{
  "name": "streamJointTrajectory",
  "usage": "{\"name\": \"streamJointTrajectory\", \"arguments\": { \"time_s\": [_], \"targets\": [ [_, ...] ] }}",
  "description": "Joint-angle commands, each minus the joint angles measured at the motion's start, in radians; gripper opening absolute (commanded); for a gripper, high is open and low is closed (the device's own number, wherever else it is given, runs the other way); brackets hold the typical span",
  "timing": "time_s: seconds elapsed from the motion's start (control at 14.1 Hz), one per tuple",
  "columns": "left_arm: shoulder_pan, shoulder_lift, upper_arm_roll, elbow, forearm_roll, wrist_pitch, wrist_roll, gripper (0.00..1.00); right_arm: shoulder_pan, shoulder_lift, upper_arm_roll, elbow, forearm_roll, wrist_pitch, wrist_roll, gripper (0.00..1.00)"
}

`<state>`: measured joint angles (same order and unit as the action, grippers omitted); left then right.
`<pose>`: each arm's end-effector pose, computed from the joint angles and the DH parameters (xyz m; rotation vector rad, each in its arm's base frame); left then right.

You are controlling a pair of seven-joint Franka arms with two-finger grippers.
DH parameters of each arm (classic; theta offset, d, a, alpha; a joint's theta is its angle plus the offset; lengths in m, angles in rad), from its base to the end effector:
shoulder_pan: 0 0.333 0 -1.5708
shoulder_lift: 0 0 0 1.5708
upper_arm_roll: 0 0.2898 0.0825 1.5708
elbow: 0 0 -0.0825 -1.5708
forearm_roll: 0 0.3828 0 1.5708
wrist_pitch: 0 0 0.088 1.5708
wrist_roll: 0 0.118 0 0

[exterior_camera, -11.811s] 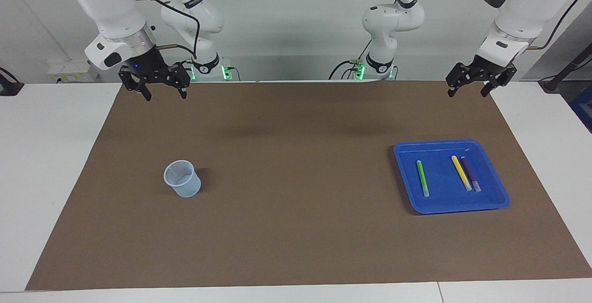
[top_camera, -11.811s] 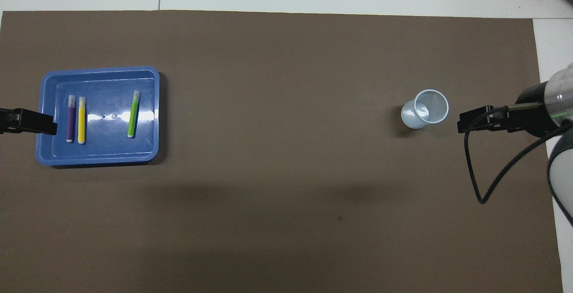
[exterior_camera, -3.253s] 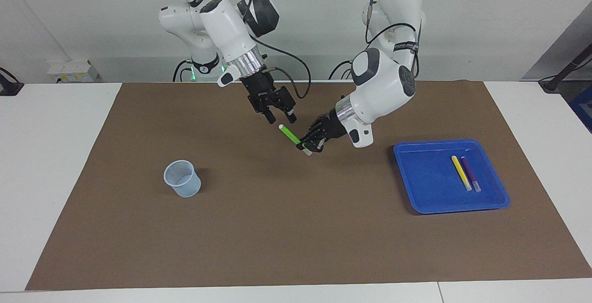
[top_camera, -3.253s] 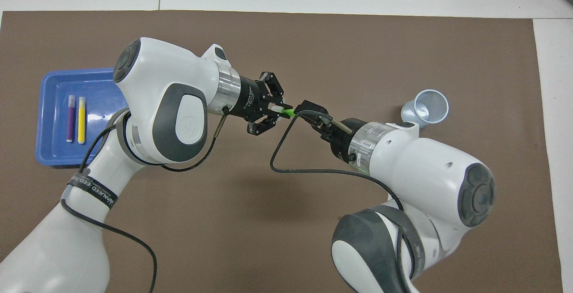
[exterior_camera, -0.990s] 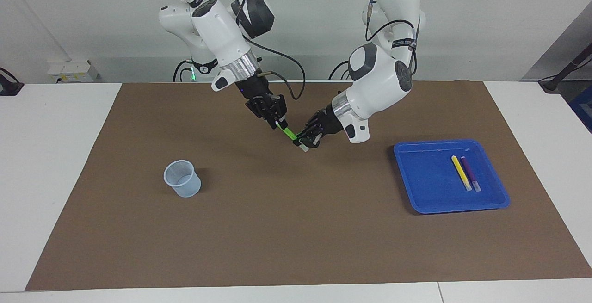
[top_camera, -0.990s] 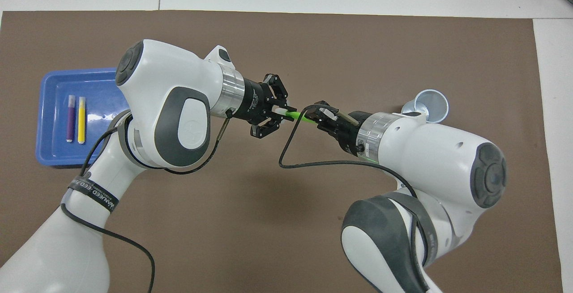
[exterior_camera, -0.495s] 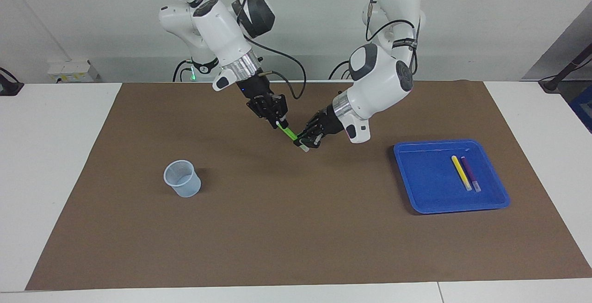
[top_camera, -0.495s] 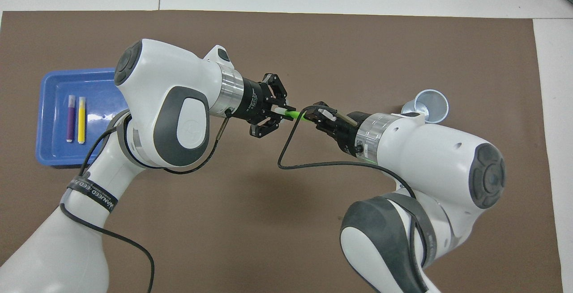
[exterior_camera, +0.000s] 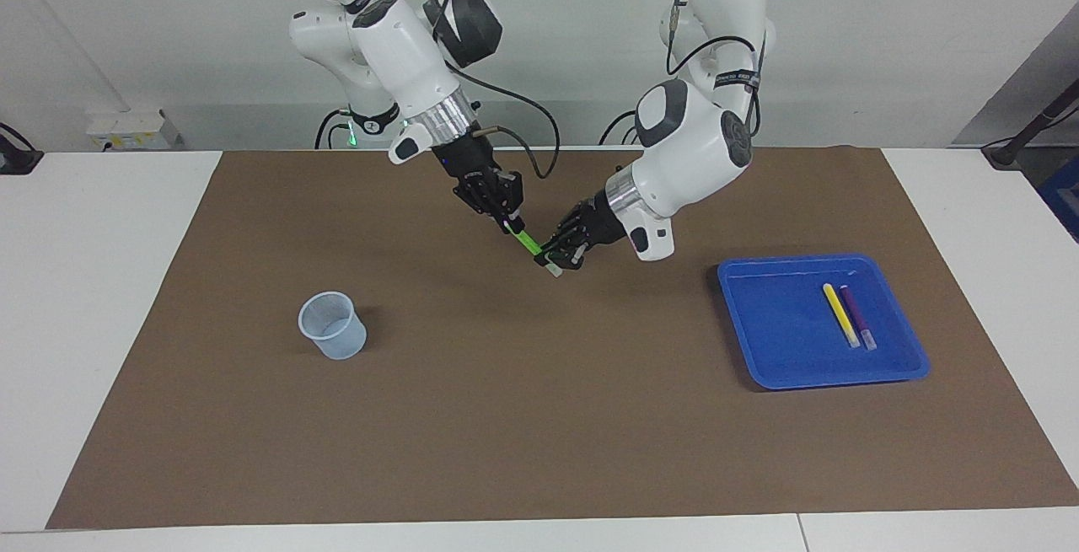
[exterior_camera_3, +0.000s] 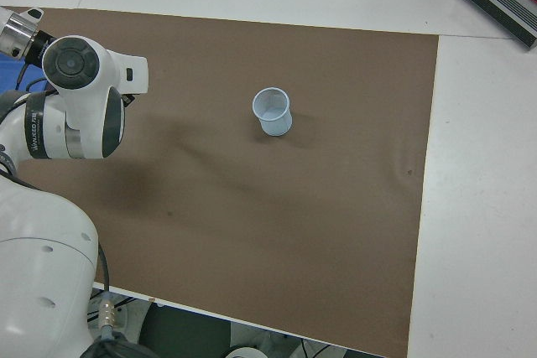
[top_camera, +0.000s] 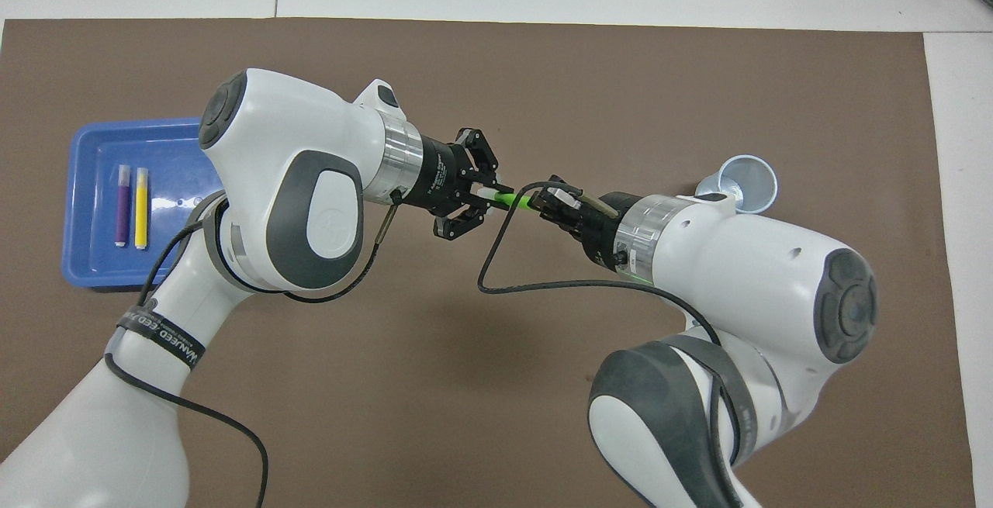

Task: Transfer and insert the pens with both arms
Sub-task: 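Close the right gripper on the green pen's free end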

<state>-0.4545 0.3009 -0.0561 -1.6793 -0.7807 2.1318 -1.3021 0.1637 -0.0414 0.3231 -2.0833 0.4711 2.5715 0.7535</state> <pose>0.5588 -0.3523 0.4203 2.1027 1.4025 -0.6163 0.5179 0.2706 0.4662 -2.4379 0.7464 -0.2952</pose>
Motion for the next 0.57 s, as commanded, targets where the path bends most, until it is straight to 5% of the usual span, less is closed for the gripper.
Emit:
{"name": "streamJointTrajectory", "arguments": {
  "time_s": [0.0,0.21,0.42,0.5],
  "targets": [
    [-0.003,-0.026,0.009,-0.025,-0.014,0.002,-0.006,0.00,-0.010,0.008,0.004,0.009,-0.014,-0.021,-0.020,0.00],
    [-0.003,-0.028,0.009,-0.025,-0.014,0.002,-0.006,0.07,-0.013,0.008,0.004,0.009,-0.014,-0.028,-0.025,0.00],
    [-0.001,-0.028,0.010,-0.022,-0.014,0.003,-0.006,0.52,-0.018,0.008,0.002,0.012,-0.014,-0.034,-0.026,0.00],
    [-0.001,-0.034,0.012,-0.022,-0.014,0.003,-0.003,0.80,-0.021,0.008,0.002,0.018,-0.014,-0.042,-0.025,0.00]
  ]
}}
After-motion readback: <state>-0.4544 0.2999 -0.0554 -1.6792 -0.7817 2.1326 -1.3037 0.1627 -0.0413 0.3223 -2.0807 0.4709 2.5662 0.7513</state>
